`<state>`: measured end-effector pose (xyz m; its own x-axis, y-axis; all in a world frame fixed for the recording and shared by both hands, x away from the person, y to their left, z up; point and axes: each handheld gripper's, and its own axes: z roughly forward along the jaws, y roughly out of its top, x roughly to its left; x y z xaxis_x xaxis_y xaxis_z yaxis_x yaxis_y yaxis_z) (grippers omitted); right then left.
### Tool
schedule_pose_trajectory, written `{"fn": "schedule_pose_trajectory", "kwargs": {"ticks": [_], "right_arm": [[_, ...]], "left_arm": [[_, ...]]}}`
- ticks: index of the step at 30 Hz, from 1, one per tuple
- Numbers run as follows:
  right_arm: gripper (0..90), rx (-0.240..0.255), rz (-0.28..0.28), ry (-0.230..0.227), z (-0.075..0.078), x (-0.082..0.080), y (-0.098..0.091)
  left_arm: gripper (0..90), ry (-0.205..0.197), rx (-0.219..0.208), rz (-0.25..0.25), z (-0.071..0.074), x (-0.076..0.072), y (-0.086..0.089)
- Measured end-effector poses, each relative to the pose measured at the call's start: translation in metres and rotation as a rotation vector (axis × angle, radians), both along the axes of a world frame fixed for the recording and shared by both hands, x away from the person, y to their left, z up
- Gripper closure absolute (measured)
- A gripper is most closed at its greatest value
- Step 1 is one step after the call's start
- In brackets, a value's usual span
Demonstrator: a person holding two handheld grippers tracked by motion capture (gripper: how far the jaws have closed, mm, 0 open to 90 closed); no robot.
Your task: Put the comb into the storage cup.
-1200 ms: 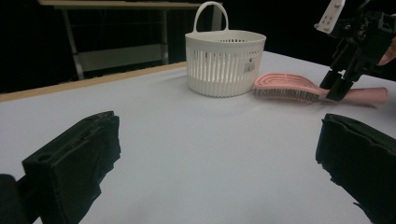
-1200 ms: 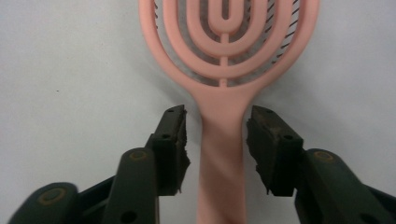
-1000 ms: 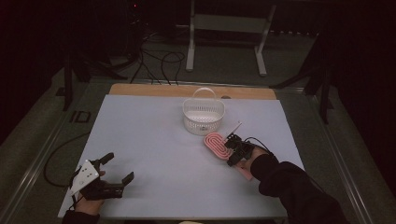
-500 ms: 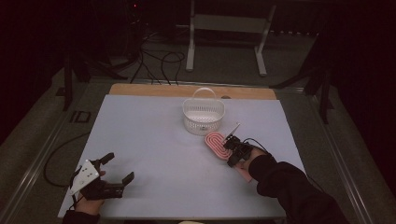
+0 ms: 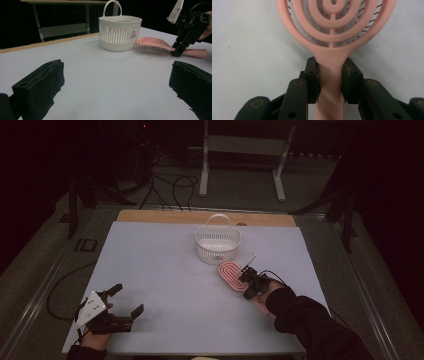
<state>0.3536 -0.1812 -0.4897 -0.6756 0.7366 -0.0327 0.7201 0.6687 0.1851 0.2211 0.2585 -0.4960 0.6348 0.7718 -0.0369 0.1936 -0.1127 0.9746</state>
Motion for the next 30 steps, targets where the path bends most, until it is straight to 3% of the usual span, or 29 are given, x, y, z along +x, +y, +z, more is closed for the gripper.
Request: {"fn": "schedule_pose_trajectory", "kwargs": {"ticks": [11, 16, 21, 30], "right_arm": [[70.5, 0.034, 0.003, -0.069, -0.002, -0.01, -0.004], [70.6, -0.011, 0.071, -0.115, -0.001, -0.015, 0.0], [70.6, -0.026, 0.123, -0.15, -0.002, -0.019, 0.001], [70.6, 0.017, 0.15, -0.143, 0.0, -0.022, -0.002]], "left_arm": [[0.0, 0.004, 0.001, 0.0, 0.0, 0.0, -0.001], [0.0, 0.003, 0.001, 0.002, 0.0, 0.0, 0.0], [0.0, 0.002, 0.004, 0.0, 0.0, 0.0, 0.0], [0.0, 0.003, 0.006, 0.002, 0.0, 0.0, -0.001]]}}
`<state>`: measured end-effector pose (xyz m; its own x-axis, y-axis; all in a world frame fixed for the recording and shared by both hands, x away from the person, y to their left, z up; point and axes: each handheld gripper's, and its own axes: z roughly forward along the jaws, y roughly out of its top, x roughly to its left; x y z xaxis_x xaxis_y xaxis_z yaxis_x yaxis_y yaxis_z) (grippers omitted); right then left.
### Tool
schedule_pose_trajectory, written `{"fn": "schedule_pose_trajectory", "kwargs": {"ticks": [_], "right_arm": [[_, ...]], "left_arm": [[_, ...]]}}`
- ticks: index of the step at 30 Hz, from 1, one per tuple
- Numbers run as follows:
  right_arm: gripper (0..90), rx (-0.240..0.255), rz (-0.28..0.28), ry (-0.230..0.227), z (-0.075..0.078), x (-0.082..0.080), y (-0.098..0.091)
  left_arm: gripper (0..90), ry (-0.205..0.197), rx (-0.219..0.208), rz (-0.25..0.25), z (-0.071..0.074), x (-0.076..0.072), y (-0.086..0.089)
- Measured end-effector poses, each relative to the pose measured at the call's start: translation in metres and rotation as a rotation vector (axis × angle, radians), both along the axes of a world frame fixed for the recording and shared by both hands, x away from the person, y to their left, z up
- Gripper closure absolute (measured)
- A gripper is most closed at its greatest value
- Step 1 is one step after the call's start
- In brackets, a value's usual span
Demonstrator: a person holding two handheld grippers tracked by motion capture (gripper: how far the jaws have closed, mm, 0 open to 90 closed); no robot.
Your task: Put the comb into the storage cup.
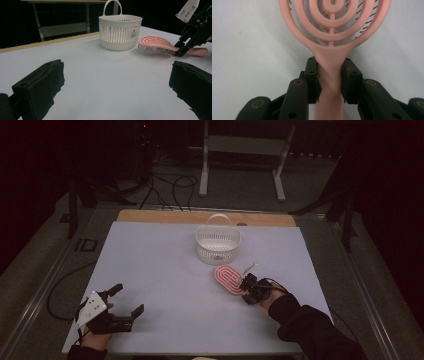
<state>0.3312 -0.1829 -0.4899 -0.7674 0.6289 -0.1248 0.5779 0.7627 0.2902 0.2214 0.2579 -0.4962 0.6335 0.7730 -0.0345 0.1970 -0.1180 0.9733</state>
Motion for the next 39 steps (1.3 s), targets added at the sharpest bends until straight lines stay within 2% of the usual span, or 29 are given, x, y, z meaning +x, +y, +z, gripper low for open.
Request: {"fn": "schedule_pose_trajectory", "kwargs": {"ticks": [7, 15, 20, 24, 29, 36, 38, 39], "right_arm": [[70.6, 0.043, 0.025, -0.01, 0.005, -0.003, -0.002], [70.6, 0.163, 0.043, -0.035, 0.019, -0.006, -0.009], [70.6, 0.258, 0.06, -0.066, 0.027, -0.008, -0.014], [70.6, 0.341, 0.054, -0.075, 0.03, -0.009, -0.017], [70.6, 0.428, 0.04, -0.097, 0.03, -0.012, -0.023], [70.5, 0.532, 0.085, -0.111, 0.025, -0.017, -0.027], [70.5, 0.543, 0.093, -0.114, 0.025, -0.018, -0.027], [70.5, 0.574, 0.109, -0.125, 0.025, -0.02, -0.029]], "left_arm": [[0.0, 0.001, -0.001, 0.001, 0.0, 0.0, 0.0], [0.0, 0.0, -0.003, 0.0, 0.0, 0.0, 0.0], [0.0, 0.001, -0.006, 0.001, 0.0, 0.0, 0.0], [0.0, 0.001, -0.006, 0.001, 0.0, 0.0, 0.0], [0.0, 0.0, -0.006, 0.002, 0.0, 0.0, 0.001], [0.0, 0.001, -0.005, 0.0, 0.0, 0.0, 0.0], [0.0, 0.001, -0.005, 0.0, 0.0, 0.0, 0.0], [0.0, 0.001, -0.006, 0.0, 0.0, 0.0, 0.0]]}}
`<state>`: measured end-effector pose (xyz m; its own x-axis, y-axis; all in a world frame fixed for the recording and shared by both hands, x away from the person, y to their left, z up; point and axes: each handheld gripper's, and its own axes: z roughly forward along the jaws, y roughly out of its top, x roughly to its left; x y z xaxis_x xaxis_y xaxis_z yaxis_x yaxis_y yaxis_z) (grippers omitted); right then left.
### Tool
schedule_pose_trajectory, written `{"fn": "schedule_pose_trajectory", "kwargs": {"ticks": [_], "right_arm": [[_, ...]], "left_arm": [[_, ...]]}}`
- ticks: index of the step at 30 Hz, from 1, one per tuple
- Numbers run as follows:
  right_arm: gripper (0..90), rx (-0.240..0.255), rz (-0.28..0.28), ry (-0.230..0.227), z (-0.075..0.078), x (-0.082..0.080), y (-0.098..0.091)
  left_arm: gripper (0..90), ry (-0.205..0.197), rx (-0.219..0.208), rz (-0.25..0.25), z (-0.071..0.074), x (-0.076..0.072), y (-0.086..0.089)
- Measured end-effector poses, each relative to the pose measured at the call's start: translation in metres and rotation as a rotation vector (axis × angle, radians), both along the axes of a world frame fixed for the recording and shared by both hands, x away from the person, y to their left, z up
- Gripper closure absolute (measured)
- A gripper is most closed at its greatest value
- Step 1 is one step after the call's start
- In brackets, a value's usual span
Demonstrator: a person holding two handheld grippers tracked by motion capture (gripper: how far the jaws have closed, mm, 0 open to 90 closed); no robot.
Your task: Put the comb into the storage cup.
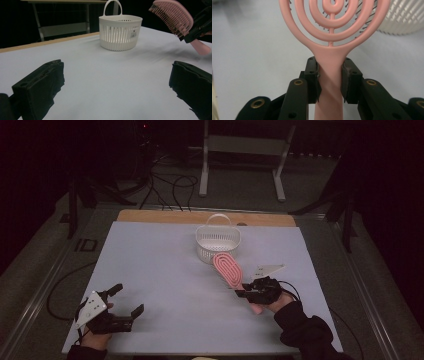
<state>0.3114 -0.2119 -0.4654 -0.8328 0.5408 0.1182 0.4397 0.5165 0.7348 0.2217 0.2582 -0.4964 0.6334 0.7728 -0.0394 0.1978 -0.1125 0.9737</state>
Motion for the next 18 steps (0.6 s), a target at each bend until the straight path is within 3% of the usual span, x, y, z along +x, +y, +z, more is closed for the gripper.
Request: {"fn": "schedule_pose_trajectory", "kwargs": {"ticks": [18], "right_arm": [[70.5, 0.209, 0.09, -0.065, -0.006, -0.01, -0.013]], "left_arm": [[0.0, 0.001, 0.002, -0.002, 0.0, 0.0, 0.0]]}}
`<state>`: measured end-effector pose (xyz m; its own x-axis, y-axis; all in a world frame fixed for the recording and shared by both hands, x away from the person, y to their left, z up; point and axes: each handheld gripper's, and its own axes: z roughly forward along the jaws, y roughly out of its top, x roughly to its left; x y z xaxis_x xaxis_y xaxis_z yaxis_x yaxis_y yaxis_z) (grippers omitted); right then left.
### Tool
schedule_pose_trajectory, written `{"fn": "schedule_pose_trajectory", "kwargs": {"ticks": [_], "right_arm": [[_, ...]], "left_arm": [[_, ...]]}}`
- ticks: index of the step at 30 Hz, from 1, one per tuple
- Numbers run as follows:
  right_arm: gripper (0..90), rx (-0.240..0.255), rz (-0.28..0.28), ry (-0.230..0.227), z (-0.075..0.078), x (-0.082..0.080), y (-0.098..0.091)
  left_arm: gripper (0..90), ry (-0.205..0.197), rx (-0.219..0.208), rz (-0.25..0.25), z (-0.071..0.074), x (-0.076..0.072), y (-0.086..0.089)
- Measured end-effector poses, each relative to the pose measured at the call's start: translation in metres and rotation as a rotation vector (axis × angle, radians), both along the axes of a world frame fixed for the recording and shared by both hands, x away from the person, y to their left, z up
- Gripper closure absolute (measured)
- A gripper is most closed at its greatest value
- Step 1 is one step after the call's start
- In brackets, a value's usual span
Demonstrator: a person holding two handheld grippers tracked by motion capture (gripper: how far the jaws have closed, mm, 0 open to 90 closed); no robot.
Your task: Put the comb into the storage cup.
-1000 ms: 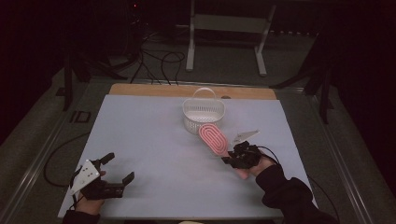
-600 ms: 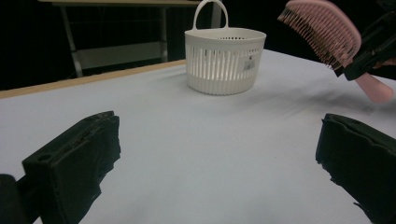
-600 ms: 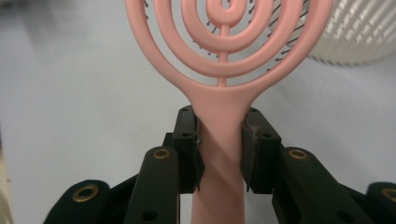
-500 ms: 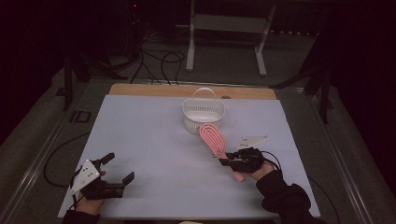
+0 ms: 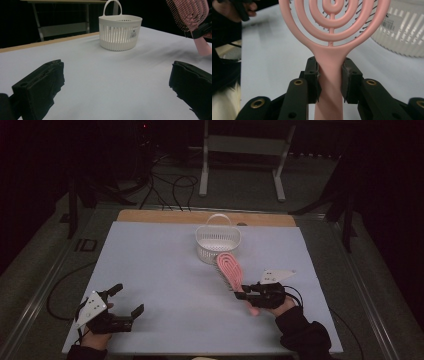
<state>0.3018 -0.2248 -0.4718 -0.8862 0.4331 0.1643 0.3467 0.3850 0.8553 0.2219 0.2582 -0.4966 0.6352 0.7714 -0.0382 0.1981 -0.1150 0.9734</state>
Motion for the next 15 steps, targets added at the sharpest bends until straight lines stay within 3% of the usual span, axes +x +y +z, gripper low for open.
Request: {"fn": "schedule_pose_trajectory", "kwargs": {"ticks": [4, 9, 15], "right_arm": [[70.5, 0.02, -0.005, -0.018, -0.004, -0.002, -0.001], [70.5, 0.093, -0.026, -0.045, -0.01, -0.005, -0.005], [70.5, 0.148, -0.044, -0.077, -0.009, -0.006, -0.01]], "left_arm": [[0.0, 0.0, -0.001, 0.0, 0.0, 0.0, 0.0], [0.0, 0.002, 0.0, -0.001, 0.0, 0.0, 0.0], [0.0, 0.006, 0.001, -0.002, -0.001, 0.001, -0.001]]}}
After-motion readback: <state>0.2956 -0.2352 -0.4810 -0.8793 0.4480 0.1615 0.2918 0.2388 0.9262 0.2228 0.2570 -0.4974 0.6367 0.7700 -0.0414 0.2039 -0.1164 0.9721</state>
